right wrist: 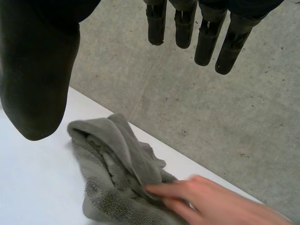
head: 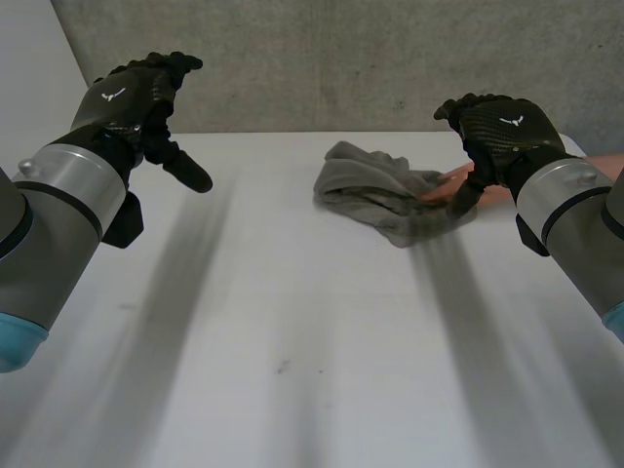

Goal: Fold the towel.

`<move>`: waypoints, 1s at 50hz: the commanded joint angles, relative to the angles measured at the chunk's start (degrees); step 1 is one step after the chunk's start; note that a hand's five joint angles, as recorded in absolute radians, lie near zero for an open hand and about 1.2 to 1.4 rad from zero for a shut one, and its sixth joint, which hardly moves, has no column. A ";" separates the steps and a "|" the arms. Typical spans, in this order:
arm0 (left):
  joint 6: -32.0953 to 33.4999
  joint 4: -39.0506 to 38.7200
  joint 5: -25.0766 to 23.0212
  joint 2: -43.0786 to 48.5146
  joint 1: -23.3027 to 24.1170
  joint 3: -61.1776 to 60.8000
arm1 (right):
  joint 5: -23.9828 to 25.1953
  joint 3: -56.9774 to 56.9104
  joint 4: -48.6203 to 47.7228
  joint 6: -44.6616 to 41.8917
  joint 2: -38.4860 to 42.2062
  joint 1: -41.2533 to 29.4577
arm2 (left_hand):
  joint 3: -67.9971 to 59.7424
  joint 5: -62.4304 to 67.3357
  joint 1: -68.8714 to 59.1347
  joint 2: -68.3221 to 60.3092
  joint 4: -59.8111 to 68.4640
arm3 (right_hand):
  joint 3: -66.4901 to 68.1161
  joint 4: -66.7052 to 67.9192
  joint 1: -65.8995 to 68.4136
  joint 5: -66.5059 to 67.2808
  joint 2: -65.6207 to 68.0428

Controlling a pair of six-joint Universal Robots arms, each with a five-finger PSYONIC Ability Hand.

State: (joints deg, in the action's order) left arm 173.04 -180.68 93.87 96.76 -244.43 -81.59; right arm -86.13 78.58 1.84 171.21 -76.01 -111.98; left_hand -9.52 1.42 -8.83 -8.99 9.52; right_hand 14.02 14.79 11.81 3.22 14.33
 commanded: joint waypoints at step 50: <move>0.10 -2.65 0.18 2.38 1.06 -4.28 | 4.13 -39.64 -11.07 -4.22 48.68 0.27 | -0.48 -1.42 -1.17 -1.01 0.48 | -4.02 -4.79 -1.81 -3.22 -4.33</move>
State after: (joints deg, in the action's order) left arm 173.10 -181.43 94.01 98.32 -243.39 -85.52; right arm -81.81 45.55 -9.50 166.81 -33.05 -111.79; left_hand -9.52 1.42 -8.83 -8.99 9.52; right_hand 14.02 14.79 11.81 3.22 14.33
